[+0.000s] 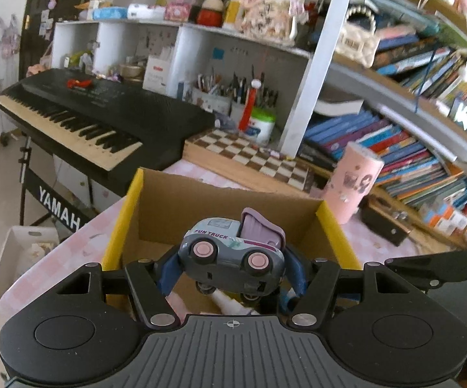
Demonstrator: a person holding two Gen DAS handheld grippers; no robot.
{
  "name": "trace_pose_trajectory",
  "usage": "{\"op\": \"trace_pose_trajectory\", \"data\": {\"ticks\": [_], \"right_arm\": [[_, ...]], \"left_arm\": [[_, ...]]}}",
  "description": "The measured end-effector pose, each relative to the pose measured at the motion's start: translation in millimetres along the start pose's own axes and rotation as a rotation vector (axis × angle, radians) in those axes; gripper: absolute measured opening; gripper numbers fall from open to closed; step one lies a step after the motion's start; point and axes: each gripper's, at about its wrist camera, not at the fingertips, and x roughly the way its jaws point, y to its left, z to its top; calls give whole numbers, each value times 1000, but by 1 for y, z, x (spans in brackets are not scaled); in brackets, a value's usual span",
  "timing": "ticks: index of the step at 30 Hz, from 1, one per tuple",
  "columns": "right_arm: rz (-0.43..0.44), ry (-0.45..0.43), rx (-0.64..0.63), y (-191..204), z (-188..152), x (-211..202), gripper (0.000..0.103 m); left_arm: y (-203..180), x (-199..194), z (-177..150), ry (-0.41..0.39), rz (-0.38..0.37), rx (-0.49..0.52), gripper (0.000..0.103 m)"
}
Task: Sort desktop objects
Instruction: 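Release the truck into the box with the left tool while the right tool drops the plug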
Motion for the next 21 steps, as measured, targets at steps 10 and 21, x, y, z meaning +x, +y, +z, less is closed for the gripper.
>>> {"op": "trace_pose_trajectory", "data": {"ticks": [10, 21], "right_arm": [[103, 191, -217, -10, 3, 53, 24], [157, 308, -234, -13, 5, 76, 24]], "left_arm": [[-7, 71, 4, 169, 31, 40, 65], [-11, 85, 6, 290, 31, 63, 65]]}}
